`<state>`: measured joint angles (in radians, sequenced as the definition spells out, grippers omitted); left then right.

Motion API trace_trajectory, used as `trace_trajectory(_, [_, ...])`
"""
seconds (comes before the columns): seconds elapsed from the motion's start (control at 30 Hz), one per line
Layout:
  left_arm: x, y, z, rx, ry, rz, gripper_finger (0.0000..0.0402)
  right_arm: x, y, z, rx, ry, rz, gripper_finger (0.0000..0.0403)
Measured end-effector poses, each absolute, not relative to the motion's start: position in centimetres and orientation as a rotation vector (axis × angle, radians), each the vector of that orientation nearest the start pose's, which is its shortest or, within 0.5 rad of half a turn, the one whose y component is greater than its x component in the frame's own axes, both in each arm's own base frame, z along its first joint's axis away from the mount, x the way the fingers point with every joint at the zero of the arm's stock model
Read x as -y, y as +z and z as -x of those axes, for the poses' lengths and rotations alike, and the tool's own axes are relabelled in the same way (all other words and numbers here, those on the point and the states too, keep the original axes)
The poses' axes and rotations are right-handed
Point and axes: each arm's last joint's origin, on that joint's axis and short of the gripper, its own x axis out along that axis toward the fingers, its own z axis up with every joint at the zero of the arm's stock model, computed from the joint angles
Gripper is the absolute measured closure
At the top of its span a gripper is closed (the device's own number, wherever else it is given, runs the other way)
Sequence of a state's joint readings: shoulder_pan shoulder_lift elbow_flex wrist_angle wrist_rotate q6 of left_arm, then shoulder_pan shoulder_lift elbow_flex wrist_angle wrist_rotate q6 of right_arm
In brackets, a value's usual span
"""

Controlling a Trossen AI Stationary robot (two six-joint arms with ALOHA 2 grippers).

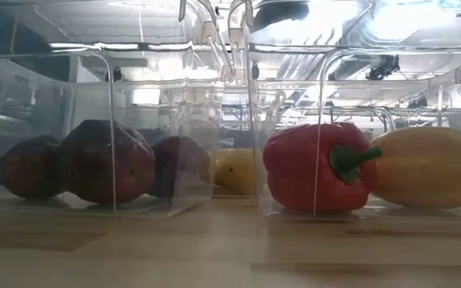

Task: Sort produce into baskets
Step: Put the red bell pepper into the bottom right transparent bin

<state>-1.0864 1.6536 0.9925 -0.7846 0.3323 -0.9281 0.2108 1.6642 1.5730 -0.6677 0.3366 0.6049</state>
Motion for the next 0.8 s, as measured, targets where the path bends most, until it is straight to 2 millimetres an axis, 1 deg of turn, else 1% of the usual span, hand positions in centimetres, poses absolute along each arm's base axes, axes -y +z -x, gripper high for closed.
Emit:
trace_trajectory(0.13, [24.7, 16.8, -12.9, -1.777, -0.341, 0.058, 0.0007, -6.7, 33.8, -35.7, -0.667, -0.337, -0.378, 0.0029])
trace_trajectory(0.23, [24.2, 17.2, -13.5, -1.724, -0.309, 0.062, 0.0007, -6.6, 33.8, -35.7, -0.666, -0.338, -0.376, 0.0029])
trace_trajectory(0.3, [23.5, 17.6, -14.0, -1.65, -0.258, 0.034, 0.0007, -6.6, 33.8, -35.7, -0.665, -0.342, -0.376, 0.0029])
trace_trajectory(0.37, [22.5, 17.5, -14.1, -1.636, -0.169, -0.019, 0.0007, -6.6, 33.8, -35.7, -0.661, -0.35, -0.373, 0.0029])
trace_trajectory(0.47, [21.8, 18.6, -14.6, -1.61, -0.155, 0.005, 0.0007, -6.6, 33.8, -35.7, -0.656, -0.362, -0.369, 0.0029])
trace_trajectory(0.53, [21.1, 18.7, -14.4, -1.639, -0.125, -0.004, 0.0007, -6.6, 33.8, -35.7, -0.653, -0.367, -0.381, 0.0029])
trace_trajectory(0.6, [20.8, 19.4, -14.4, -1.619, -0.142, 0.021, 0.0007, -6.6, 33.8, -35.7, -0.652, -0.368, -0.383, 0.0029])
trace_trajectory(0.67, [20.5, 20.3, -14.2, -1.607, -0.147, 0.048, 0.0007, -6.6, 33.8, -35.7, -0.652, -0.368, -0.383, 0.0029])
trace_trajectory(0.73, [19.9, 20.8, -13.8, -1.618, -0.112, 0.063, 0.0007, -6.6, 33.8, -35.7, -0.652, -0.368, -0.383, 0.0029])
trace_trajectory(0.8, [19.3, 22.0, -13.4, -1.582, -0.086, 0.106, 0.0007, -6.6, 33.8, -35.7, -0.652, -0.369, -0.383, 0.0029])
